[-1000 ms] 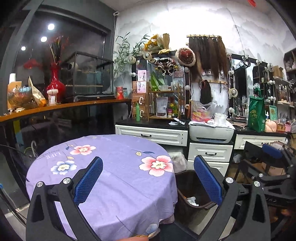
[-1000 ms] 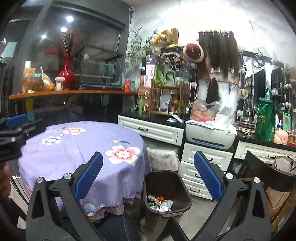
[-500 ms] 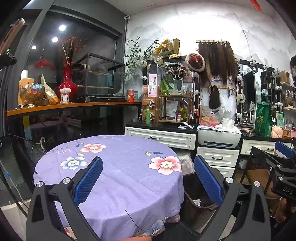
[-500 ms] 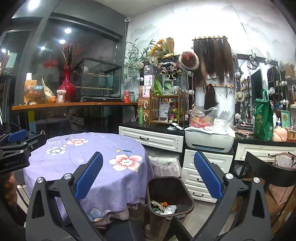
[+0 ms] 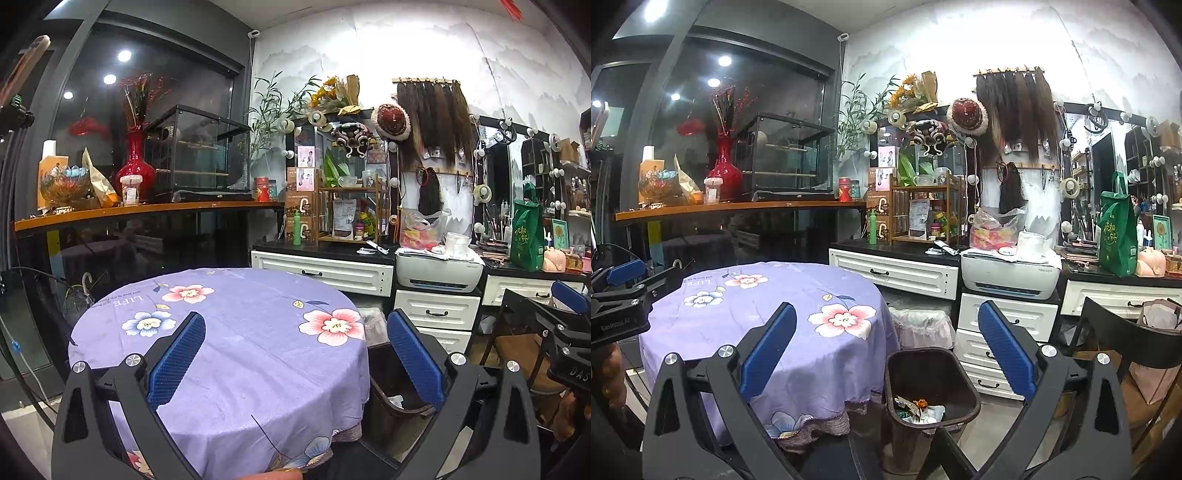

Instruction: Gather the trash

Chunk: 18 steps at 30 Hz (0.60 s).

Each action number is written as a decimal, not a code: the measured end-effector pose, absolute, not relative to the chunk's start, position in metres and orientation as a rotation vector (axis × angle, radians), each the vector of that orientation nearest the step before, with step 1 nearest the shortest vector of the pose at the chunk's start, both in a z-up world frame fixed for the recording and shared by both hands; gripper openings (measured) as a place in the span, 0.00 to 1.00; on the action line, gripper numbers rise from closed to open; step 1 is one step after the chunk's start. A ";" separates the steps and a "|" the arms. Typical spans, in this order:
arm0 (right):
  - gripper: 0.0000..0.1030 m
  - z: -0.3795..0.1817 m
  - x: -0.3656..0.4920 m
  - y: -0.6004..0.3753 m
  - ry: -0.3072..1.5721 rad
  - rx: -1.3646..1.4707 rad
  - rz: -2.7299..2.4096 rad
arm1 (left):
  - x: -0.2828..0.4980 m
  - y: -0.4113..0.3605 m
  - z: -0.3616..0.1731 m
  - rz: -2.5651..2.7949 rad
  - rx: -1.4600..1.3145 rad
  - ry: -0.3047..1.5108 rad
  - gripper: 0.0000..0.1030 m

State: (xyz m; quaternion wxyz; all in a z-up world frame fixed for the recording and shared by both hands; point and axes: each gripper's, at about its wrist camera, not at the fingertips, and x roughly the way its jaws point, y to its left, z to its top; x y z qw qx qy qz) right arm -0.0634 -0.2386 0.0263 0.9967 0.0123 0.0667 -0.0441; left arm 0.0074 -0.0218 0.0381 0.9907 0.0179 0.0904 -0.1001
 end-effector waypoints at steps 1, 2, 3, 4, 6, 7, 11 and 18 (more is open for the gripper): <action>0.94 0.026 -0.063 -0.239 0.135 0.024 -0.087 | 0.007 -0.022 0.038 -0.201 0.036 0.182 0.95; 0.94 0.026 -0.063 -0.239 0.136 0.023 -0.085 | 0.008 -0.022 0.038 -0.201 0.036 0.181 0.95; 0.94 0.026 -0.063 -0.239 0.137 0.023 -0.085 | 0.008 -0.022 0.038 -0.202 0.037 0.181 0.95; 0.94 0.025 -0.063 -0.239 0.137 0.023 -0.084 | 0.008 -0.023 0.038 -0.200 0.037 0.180 0.95; 0.94 0.025 -0.063 -0.238 0.136 0.022 -0.082 | 0.008 -0.022 0.038 -0.200 0.035 0.181 0.95; 0.94 0.024 -0.063 -0.238 0.137 0.021 -0.081 | 0.008 -0.022 0.038 -0.201 0.034 0.181 0.95; 0.94 0.024 -0.063 -0.239 0.138 0.021 -0.078 | 0.008 -0.022 0.038 -0.200 0.037 0.183 0.95; 0.94 0.023 -0.062 -0.238 0.141 0.020 -0.076 | 0.007 -0.023 0.037 -0.200 0.036 0.183 0.95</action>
